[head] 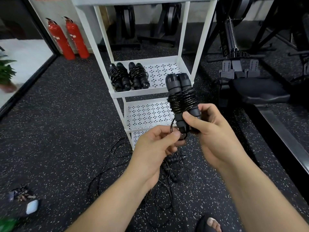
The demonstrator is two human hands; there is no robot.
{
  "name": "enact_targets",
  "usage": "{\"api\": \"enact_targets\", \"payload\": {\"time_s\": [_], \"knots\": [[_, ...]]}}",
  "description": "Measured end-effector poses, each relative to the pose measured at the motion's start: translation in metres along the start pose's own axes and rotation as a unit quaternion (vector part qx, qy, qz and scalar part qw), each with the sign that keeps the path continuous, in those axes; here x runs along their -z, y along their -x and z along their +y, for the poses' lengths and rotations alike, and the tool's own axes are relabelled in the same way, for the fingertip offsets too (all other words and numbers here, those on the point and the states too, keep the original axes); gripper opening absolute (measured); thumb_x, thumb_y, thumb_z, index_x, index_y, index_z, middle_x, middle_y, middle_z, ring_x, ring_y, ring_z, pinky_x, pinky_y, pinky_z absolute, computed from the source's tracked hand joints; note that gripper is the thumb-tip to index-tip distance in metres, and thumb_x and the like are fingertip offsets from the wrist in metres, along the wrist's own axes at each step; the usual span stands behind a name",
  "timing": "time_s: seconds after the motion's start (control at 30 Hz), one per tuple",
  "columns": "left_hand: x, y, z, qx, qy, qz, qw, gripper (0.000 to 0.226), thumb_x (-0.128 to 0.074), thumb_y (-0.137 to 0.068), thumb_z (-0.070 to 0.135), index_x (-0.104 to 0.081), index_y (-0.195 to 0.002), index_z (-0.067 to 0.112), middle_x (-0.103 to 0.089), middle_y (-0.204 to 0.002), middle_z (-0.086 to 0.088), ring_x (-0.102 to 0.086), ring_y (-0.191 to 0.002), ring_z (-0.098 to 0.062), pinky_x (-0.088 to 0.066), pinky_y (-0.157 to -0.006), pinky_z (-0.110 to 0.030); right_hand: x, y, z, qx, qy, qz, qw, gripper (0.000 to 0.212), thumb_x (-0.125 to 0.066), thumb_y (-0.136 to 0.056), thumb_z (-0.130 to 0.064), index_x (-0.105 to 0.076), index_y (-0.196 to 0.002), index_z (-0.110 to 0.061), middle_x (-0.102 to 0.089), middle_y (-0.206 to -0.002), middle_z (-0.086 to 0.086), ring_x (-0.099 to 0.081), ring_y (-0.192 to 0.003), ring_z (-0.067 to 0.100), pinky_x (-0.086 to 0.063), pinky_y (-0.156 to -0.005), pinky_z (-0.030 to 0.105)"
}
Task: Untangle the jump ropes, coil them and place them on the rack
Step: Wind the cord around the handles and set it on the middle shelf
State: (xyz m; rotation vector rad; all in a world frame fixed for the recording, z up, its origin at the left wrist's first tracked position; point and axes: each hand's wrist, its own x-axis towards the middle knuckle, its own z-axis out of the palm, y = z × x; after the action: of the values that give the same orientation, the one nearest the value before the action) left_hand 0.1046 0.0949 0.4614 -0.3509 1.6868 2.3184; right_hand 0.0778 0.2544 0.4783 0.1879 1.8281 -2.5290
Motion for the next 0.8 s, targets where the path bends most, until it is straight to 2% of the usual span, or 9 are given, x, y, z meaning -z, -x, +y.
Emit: {"api": "enact_targets", "payload": {"time_s": [0.1, 0.2, 0.27, 0.37, 0.47, 0.57, 0.7, 0.8], "knots": [[0.001, -0.001, 0.007, 0.022, 0.058, -0.010, 0.998, 0.014, -0.078, -0.092, 0.006, -0.073, -0.105, 0.008, -0.080, -0.091, -0.008, -0.076, -0.088, -0.018, -0.054, -0.069, -0.022, -0.002, 0.001, 0.004, 0.025, 0.032, 0.008, 0.999, 0.041, -0.090, -0.083, -0.016, -0.061, -0.112, -0.018, -0.072, -0.100, 0.003, -0.069, -0.096, 0.019, -0.053, -0.092, 0.037], [0.001, -0.003, 0.012, 0.055, 0.102, -0.019, 0.993, 0.026, -0.079, -0.088, 0.004, -0.069, -0.112, 0.006, -0.080, -0.092, -0.009, -0.076, -0.084, -0.017, -0.054, -0.066, -0.022, -0.005, 0.001, 0.010, 0.059, 0.093, 0.025, 0.994, 0.049, -0.093, -0.078, -0.024, -0.061, -0.115, -0.021, -0.073, -0.106, 0.012, -0.068, -0.099, 0.022, -0.057, -0.098, 0.046], [0.006, -0.006, 0.017, 0.058, 0.119, -0.018, 0.991, 0.031, -0.079, -0.084, 0.006, -0.070, -0.114, 0.003, -0.080, -0.095, -0.010, -0.076, -0.085, -0.016, -0.055, -0.065, -0.020, -0.007, 0.001, 0.010, 0.060, 0.099, 0.024, 0.993, 0.050, -0.092, -0.076, -0.027, -0.060, -0.113, -0.020, -0.071, -0.104, 0.016, -0.066, -0.097, 0.023, -0.055, -0.101, 0.054], [0.015, -0.010, 0.024, 0.039, 0.123, -0.004, 0.992, 0.033, -0.080, -0.083, 0.009, -0.073, -0.114, 0.002, -0.079, -0.100, -0.014, -0.076, -0.087, -0.018, -0.056, -0.066, -0.021, -0.008, 0.002, 0.011, 0.045, 0.090, 0.011, 0.995, 0.043, -0.093, -0.081, -0.020, -0.060, -0.109, -0.017, -0.070, -0.092, 0.001, -0.064, -0.089, 0.017, -0.054, -0.094, 0.053], [0.018, -0.011, 0.025, -0.020, 0.068, 0.035, 0.997, 0.027, -0.080, -0.090, 0.009, -0.073, -0.115, 0.003, -0.079, -0.094, -0.009, -0.075, -0.082, -0.015, -0.055, -0.066, -0.022, -0.012, 0.003, 0.012, 0.047, 0.109, 0.014, 0.993, 0.039, -0.091, -0.084, -0.014, -0.058, -0.104, -0.017, -0.072, -0.087, -0.005, -0.065, -0.084, 0.015, -0.053, -0.085, 0.045], [0.023, -0.015, 0.025, -0.121, -0.021, 0.071, 0.990, 0.020, -0.079, -0.095, 0.013, -0.075, -0.115, 0.011, -0.078, -0.096, -0.006, -0.072, -0.083, -0.014, -0.053, -0.074, -0.029, -0.015, 0.005, 0.012, 0.032, 0.099, 0.020, 0.994, 0.038, -0.092, -0.083, -0.010, -0.060, -0.102, -0.015, -0.074, -0.089, 0.000, -0.069, -0.084, 0.020, -0.056, -0.083, 0.043], [0.024, -0.018, 0.023, -0.164, -0.095, 0.071, 0.979, 0.012, -0.074, -0.101, 0.024, -0.076, -0.112, 0.024, -0.077, -0.102, 0.006, -0.069, -0.090, -0.006, -0.050, -0.081, -0.028, -0.017, 0.009, 0.012, -0.011, 0.046, 0.016, 0.999, 0.040, -0.090, -0.084, -0.007, -0.059, -0.109, -0.005, -0.074, -0.099, 0.006, -0.073, -0.088, 0.026, -0.059, -0.076, 0.036], [0.024, -0.020, 0.019, -0.201, -0.216, 0.090, 0.951, 0.008, -0.066, -0.105, 0.037, -0.070, -0.112, 0.038, -0.073, -0.106, 0.015, -0.069, -0.101, -0.006, -0.055, -0.092, -0.032, -0.020, 0.010, 0.010, -0.049, 0.003, 0.023, 0.999, 0.041, -0.091, -0.083, -0.009, -0.059, -0.109, -0.013, -0.074, -0.100, 0.011, -0.077, -0.091, 0.030, -0.058, -0.068, 0.031]]}}
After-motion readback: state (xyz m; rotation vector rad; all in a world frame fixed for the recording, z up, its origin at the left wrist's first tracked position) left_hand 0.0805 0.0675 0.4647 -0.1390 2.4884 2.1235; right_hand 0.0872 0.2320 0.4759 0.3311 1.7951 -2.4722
